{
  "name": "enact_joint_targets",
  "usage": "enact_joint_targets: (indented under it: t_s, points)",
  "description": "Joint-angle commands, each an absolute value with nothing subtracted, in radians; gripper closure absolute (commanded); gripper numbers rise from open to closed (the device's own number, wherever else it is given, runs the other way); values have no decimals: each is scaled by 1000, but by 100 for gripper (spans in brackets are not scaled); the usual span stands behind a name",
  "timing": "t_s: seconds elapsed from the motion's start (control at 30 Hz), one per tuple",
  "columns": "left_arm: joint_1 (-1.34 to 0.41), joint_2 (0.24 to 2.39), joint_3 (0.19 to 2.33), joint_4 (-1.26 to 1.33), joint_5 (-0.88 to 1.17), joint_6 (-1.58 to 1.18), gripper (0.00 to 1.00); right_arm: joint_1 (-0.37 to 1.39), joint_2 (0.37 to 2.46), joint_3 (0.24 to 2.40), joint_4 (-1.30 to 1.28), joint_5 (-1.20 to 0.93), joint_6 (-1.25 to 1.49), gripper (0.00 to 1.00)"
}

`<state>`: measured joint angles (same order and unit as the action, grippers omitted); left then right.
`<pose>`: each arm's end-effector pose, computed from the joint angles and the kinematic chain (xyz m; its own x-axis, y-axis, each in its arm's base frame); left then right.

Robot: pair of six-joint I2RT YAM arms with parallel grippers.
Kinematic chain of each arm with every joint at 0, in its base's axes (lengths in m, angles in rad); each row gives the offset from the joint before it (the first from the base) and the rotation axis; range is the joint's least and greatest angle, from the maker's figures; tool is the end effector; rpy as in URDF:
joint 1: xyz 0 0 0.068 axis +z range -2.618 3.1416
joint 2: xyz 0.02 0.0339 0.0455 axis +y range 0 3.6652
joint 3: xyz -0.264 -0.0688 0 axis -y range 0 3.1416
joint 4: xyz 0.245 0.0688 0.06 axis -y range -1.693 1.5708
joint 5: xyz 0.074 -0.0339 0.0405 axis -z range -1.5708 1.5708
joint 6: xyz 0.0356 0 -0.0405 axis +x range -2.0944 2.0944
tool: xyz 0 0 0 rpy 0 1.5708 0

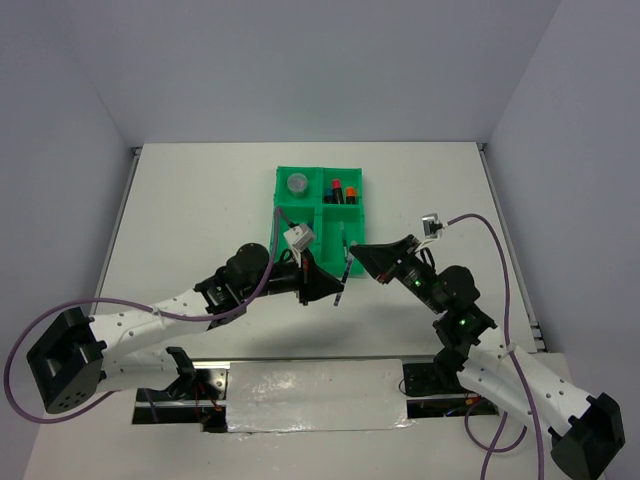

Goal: Sort the stationery into containers
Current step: Close the pen cap on the pen.

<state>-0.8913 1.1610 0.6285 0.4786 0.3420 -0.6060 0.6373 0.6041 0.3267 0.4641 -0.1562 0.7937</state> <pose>0.1564 -0.2127 0.2772 -0.5651 -0.1544 -0.8104 0.7560 0.2963 -0.5836 0.1270 0.1009 0.2743 -0.4020 0.5786 -0.7096 -0.6047 0.4142 0.6803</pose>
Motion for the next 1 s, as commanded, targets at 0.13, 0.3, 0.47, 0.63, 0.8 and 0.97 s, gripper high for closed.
enact_joint_targets:
  t_s: [0.13, 0.3, 0.47, 0.63, 0.8, 0.97]
  points:
    - [-887, 1120, 657, 698, 264, -592, 100, 646, 603, 331, 396, -213, 782, 100]
    - [-887, 1114, 652, 709, 239, -591, 100, 649, 610, 307, 458, -239, 799, 100]
    - [-887, 1149, 673, 719, 250, -598, 100, 647, 629, 316, 474, -268, 793, 100]
    - [-888, 1154, 689, 707, 239, -560, 100, 649, 658, 321, 462, -295, 795, 100]
    - [-887, 1140, 713, 660, 232, -502, 100, 649, 690, 278, 446, -321, 793, 100]
    - [-887, 1124, 733, 612, 207, -446, 100, 649, 689, 278, 339, -304, 764, 100]
